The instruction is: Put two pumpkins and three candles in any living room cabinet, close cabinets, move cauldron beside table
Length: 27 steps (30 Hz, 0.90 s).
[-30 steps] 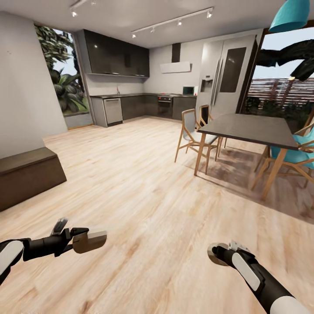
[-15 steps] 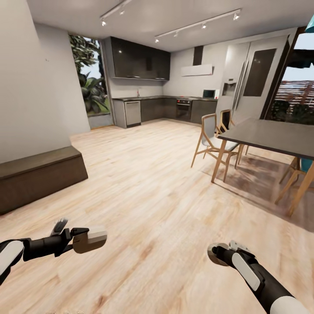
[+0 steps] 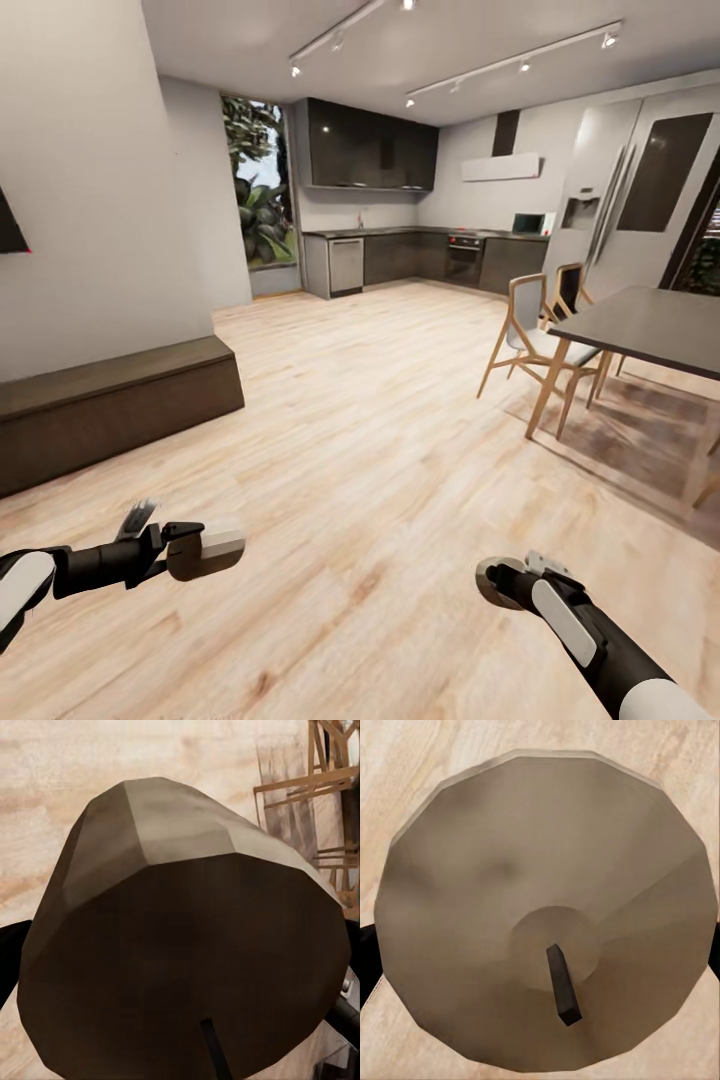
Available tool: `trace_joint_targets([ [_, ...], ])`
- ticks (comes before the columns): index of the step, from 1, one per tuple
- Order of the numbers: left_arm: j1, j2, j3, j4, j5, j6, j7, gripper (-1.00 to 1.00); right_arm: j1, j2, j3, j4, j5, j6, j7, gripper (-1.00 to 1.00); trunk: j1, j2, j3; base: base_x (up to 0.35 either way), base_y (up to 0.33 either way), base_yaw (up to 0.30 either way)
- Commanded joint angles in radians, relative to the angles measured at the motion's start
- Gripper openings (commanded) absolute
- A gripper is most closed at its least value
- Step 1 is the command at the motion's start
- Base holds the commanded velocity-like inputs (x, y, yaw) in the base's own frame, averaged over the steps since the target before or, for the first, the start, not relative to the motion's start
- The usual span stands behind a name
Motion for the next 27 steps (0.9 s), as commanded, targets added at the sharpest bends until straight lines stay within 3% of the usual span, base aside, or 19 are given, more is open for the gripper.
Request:
trace_joint_targets([
  [1,-0.001,0.001,-0.001,0.000,-0.002,0.001,-0.009,-1.00,0.000,-0.002,0.005,-0.003,-0.010,0.001,-0.010,-1.00,-0.004,0.007,0.003,0.000,0.000,0.267],
  [27,-0.001,0.001,-0.001,0.000,-0.003,0.000,-0.009,-1.00,0.000,-0.002,0.005,-0.003,-0.010,0.002,-0.009,-1.00,-0.104,0.189,0.107,0.000,0.000,0.263],
])
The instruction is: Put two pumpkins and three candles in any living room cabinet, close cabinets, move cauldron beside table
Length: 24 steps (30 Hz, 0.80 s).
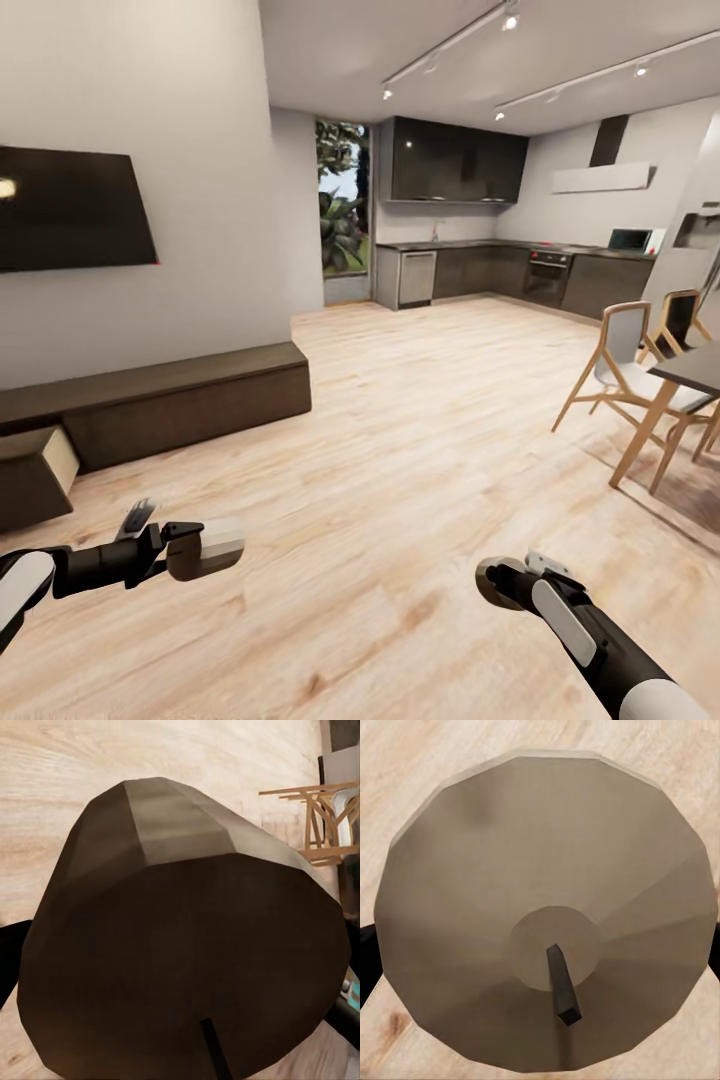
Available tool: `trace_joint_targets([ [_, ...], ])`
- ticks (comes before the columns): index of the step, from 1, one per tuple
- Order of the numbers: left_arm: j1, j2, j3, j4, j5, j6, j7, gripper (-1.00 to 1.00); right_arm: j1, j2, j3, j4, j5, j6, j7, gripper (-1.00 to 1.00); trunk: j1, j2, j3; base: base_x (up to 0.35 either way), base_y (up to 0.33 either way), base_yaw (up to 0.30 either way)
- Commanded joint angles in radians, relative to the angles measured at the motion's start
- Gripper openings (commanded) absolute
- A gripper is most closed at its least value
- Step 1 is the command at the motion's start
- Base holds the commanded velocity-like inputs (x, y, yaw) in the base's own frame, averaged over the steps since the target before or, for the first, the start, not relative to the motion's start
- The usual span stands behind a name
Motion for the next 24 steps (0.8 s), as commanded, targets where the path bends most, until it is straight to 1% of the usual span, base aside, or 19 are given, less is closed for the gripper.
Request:
trace_joint_targets([
  [1,-0.001,0.001,-0.001,0.000,-0.002,0.001,-0.009,-1.00,0.000,-0.002,0.006,-0.003,-0.010,0.001,-0.010,-1.00,-0.004,0.007,0.003,0.000,0.000,0.257],
  [24,-0.001,0.001,-0.001,0.000,-0.002,0.001,-0.009,-1.00,-0.001,-0.002,0.007,-0.002,-0.010,0.001,-0.011,-1.00,-0.092,0.168,0.097,0.000,0.000,0.245],
])
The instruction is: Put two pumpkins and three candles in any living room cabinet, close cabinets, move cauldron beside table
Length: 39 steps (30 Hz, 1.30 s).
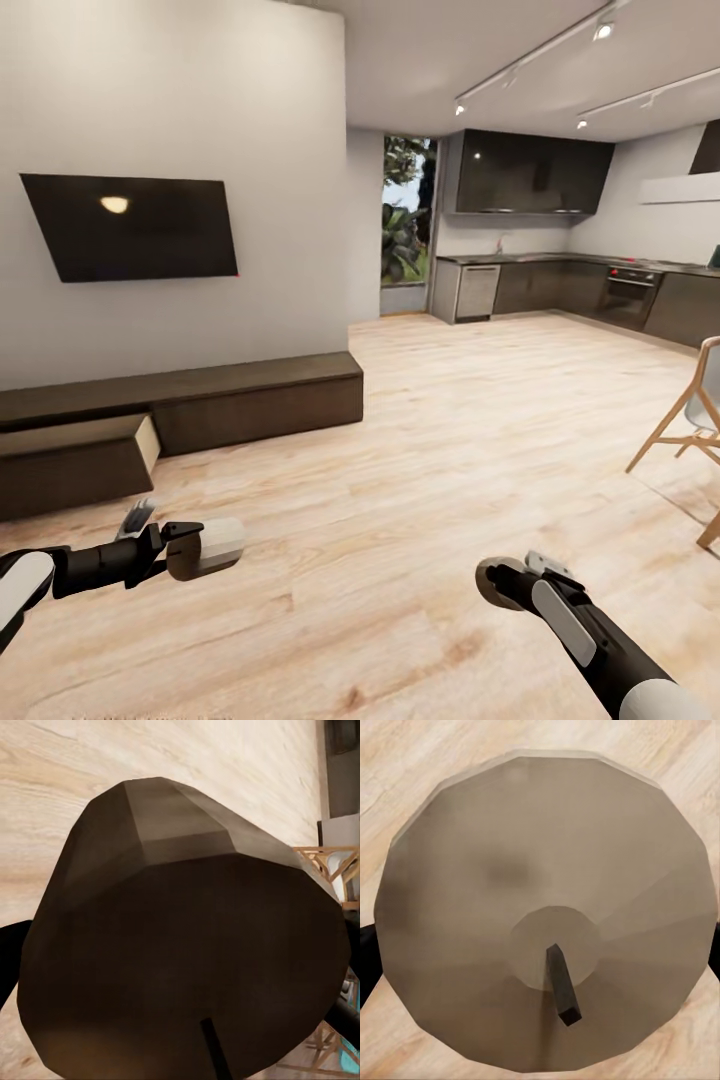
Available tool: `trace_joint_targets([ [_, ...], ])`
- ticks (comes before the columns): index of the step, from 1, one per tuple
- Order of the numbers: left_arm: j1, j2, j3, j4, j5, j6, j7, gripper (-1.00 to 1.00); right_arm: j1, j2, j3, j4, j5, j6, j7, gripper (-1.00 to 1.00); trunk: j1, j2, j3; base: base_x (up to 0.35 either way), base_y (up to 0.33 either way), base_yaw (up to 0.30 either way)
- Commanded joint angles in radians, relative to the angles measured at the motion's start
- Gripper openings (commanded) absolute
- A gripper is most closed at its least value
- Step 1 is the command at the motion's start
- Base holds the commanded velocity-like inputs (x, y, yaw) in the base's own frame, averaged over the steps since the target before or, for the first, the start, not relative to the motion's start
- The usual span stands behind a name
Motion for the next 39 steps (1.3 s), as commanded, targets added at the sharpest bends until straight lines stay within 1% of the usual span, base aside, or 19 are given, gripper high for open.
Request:
trace_joint_targets([
  [1,-0.001,0.001,-0.002,0.000,-0.002,0.001,-0.009,-1.00,-0.001,-0.002,0.005,-0.002,-0.009,0.001,-0.009,-1.00,-0.004,0.007,0.003,0.000,0.000,0.241],
  [8,-0.001,0.001,-0.002,0.000,-0.003,0.000,-0.007,-1.00,-0.001,-0.002,0.004,-0.003,-0.009,0.002,-0.009,-1.00,-0.031,0.056,0.032,0.000,0.000,0.240],
  [11,-0.001,0.001,-0.004,0.000,-0.006,0.000,-0.003,-1.00,-0.001,-0.003,0.003,-0.003,-0.014,0.016,-0.012,-1.00,-0.042,0.077,0.045,0.000,0.000,0.238],
  [13,-0.001,0.001,-0.007,0.000,-0.010,-0.001,-0.001,-1.00,-0.001,-0.004,-0.001,-0.002,-0.022,0.053,-0.013,-1.00,-0.050,0.091,0.053,0.000,0.000,0.235],
  [15,-0.001,0.001,-0.012,0.000,-0.019,-0.002,0.004,-1.00,-0.003,0.000,-0.010,-0.003,-0.027,0.136,-0.016,-1.00,-0.058,0.105,0.061,0.000,0.000,0.241],
  [16,-0.001,0.000,-0.013,0.000,-0.030,-0.002,0.016,-1.00,-0.005,0.001,-0.013,-0.003,-0.028,0.158,-0.016,-1.00,-0.062,0.112,0.065,0.000,0.000,0.250],
  [18,-0.001,-0.003,-0.012,-0.006,-0.060,-0.003,0.075,-1.00,-0.013,0.002,-0.025,-0.014,-0.030,0.190,-0.017,-1.00,-0.069,0.126,0.073,0.000,0.000,0.256],
  [19,-0.001,-0.005,-0.011,-0.009,-0.070,-0.003,0.116,-1.00,-0.016,0.002,-0.033,-0.025,-0.030,0.199,-0.018,-1.00,-0.073,0.133,0.077,0.000,0.000,0.263],
  [20,-0.001,-0.007,-0.010,-0.012,-0.078,-0.004,0.178,-1.00,-0.019,0.002,-0.046,-0.040,-0.029,0.209,-0.019,-1.00,-0.077,0.140,0.081,0.000,0.000,0.269],
  [23,-0.002,-0.011,-0.009,-0.019,-0.086,-0.005,0.301,-1.00,-0.021,0.000,-0.061,-0.056,-0.029,0.239,-0.020,-1.00,-0.088,0.161,0.092,0.000,0.000,0.274],
  [26,-0.003,-0.012,-0.009,-0.033,-0.092,-0.006,0.380,-1.00,-0.021,0.001,-0.062,-0.059,-0.025,0.259,-0.022,-1.00,-0.100,0.182,0.104,0.000,0.000,0.276],
  [27,-0.003,-0.018,-0.010,-0.036,-0.094,-0.006,0.423,-1.00,-0.022,0.001,-0.061,-0.059,-0.022,0.261,-0.028,-1.00,-0.104,0.189,0.107,0.000,0.000,0.277],
  [30,-0.003,-0.044,-0.010,-0.059,-0.095,-0.008,0.530,-1.00,-0.022,0.001,-0.060,-0.061,-0.018,0.261,-0.055,-1.00,-0.115,0.210,0.118,0.000,0.000,0.278],
  [31,-0.003,-0.062,-0.010,-0.076,-0.095,-0.008,0.589,-1.00,-0.022,0.001,-0.060,-0.061,-0.018,0.259,-0.064,-1.00,-0.119,0.217,0.122,0.000,0.000,0.263],
  [33,-0.003,-0.090,-0.010,-0.097,-0.095,-0.009,0.660,-1.00,-0.022,0.001,-0.059,-0.061,-0.016,0.256,-0.071,-1.00,-0.127,0.231,0.130,0.000,0.000,0.254],
  [35,-0.003,-0.113,-0.010,-0.111,-0.095,-0.009,0.710,-1.00,-0.022,0.001,-0.058,-0.060,-0.014,0.254,-0.075,-1.00,-0.134,0.245,0.138,0.000,0.000,0.248],
  [37,-0.003,-0.120,-0.010,-0.116,-0.095,-0.009,0.722,-1.00,-0.022,0.001,-0.057,-0.060,-0.013,0.253,-0.076,-1.00,-0.142,0.259,0.146,0.000,0.000,0.246],
  [39,-0.003,-0.124,-0.009,-0.118,-0.093,-0.008,0.725,-1.00,-0.022,0.001,-0.056,-0.060,-0.013,0.253,-0.077,-1.00,-0.142,0.259,0.148,0.000,0.000,0.245],
])
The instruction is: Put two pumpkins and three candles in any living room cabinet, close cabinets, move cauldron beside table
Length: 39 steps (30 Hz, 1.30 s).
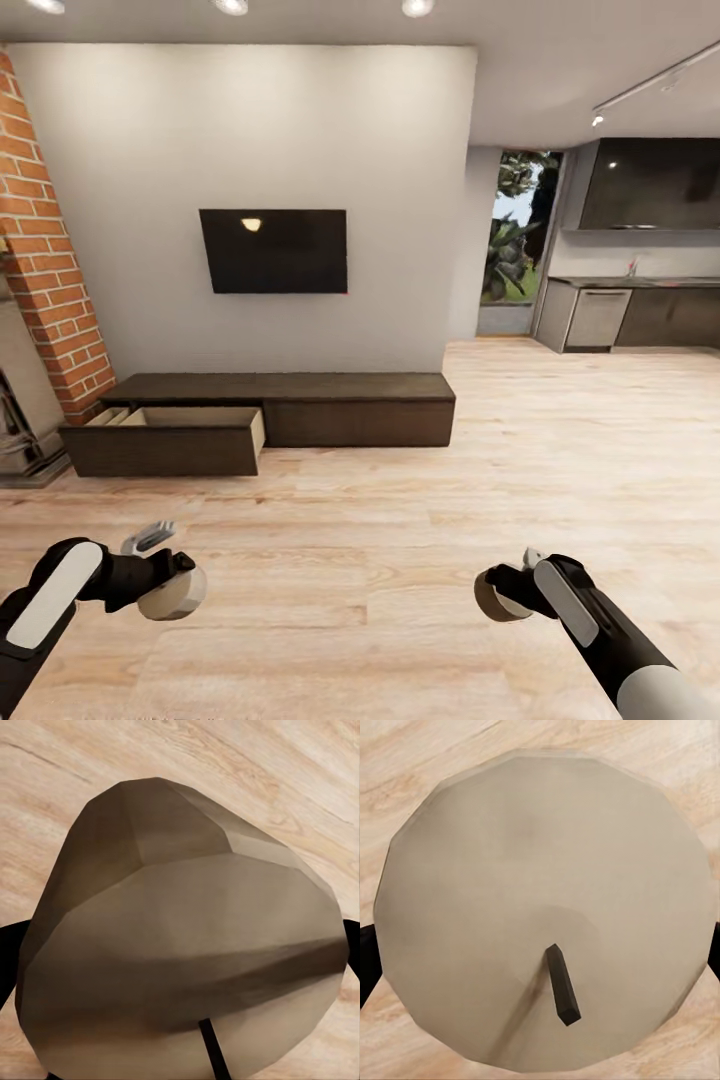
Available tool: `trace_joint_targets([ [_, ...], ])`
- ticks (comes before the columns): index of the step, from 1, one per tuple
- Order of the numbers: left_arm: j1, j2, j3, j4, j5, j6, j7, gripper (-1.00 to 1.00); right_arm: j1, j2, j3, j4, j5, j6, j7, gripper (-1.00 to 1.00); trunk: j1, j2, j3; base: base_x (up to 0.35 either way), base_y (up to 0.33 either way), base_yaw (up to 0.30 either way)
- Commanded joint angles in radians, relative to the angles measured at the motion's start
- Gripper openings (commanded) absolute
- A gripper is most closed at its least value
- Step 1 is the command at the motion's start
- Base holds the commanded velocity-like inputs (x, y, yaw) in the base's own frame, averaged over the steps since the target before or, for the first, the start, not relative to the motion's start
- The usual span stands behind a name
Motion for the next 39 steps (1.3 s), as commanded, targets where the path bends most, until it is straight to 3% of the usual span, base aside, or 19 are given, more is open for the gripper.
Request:
trace_joint_targets([
  [1,-0.001,0.000,-0.003,-0.001,0.009,0.001,0.011,-1.00,-0.001,-0.001,0.005,-0.002,-0.010,0.000,-0.010,-1.00,0.000,-0.001,0.000,0.000,0.000,0.245],
  [8,-0.001,0.001,0.003,-0.003,0.015,-0.001,0.007,-1.00,-0.001,-0.001,0.009,-0.003,-0.009,0.000,-0.011,-1.00,0.000,-0.001,0.007,0.022,0.000,0.244],
  [15,-0.001,0.000,0.003,-0.007,0.015,-0.001,0.007,-1.00,-0.001,-0.001,0.011,-0.003,-0.007,-0.002,-0.006,-1.00,0.000,-0.001,0.012,0.282,0.000,0.198],
  [29,-0.001,0.000,0.003,-0.006,0.015,-0.001,0.007,-1.00,-0.001,-0.001,0.002,-0.003,-0.010,-0.001,0.001,-1.00,0.000,-0.001,0.013,0.336,0.030,0.008],
  [39,-0.001,-0.001,0.004,-0.006,0.015,-0.001,0.007,-1.00,-0.001,-0.001,0.001,-0.004,-0.010,-0.001,0.000,-1.00,0.000,-0.001,0.013,0.273,0.207,0.000],
])
